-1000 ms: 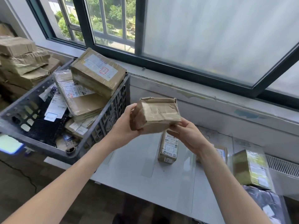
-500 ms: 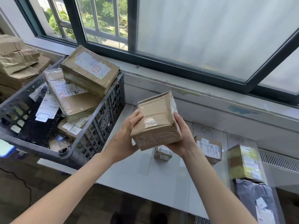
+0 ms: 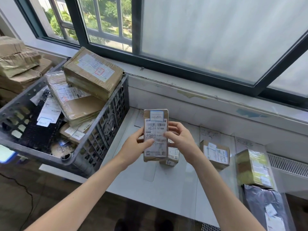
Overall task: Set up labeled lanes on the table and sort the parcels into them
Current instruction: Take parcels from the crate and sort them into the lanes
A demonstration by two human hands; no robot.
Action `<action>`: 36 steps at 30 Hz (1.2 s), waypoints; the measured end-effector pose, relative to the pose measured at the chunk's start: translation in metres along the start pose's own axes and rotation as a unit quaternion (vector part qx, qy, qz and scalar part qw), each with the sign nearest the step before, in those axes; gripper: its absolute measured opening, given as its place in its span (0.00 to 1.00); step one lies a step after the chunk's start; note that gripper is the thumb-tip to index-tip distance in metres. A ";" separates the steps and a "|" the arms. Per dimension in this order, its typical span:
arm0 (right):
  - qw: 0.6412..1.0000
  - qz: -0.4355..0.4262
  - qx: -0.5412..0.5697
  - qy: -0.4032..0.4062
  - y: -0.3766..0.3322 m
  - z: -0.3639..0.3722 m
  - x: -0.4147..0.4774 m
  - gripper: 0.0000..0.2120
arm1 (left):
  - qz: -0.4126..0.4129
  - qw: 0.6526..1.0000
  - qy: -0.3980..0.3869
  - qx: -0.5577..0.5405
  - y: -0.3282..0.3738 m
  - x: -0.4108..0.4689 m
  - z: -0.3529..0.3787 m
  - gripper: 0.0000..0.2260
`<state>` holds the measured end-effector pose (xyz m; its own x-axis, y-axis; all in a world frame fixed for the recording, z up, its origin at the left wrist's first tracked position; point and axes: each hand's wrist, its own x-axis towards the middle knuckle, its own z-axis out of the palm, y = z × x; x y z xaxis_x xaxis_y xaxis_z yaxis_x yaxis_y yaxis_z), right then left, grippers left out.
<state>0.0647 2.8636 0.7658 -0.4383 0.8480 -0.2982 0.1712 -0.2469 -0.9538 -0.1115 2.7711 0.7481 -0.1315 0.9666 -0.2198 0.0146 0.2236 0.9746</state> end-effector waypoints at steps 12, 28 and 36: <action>0.999 -0.004 -0.020 0.037 0.001 -0.002 -0.007 0.22 | 0.018 0.993 0.107 0.050 0.024 0.022 -0.010 0.04; 0.981 0.012 -0.053 0.186 0.037 -0.034 -0.015 0.11 | -0.094 0.988 0.109 -0.047 -0.005 0.054 0.062 0.05; 0.979 0.020 -0.033 0.198 0.045 -0.088 -0.030 0.12 | -0.112 0.990 0.083 -0.025 0.004 0.069 0.117 0.06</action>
<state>0.1633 2.8681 0.7356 -0.0550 0.9572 -0.2843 0.2429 -0.2633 -0.9336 -0.0047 2.8529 0.7319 -0.2862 0.8590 -0.4245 -0.0826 0.4192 0.9041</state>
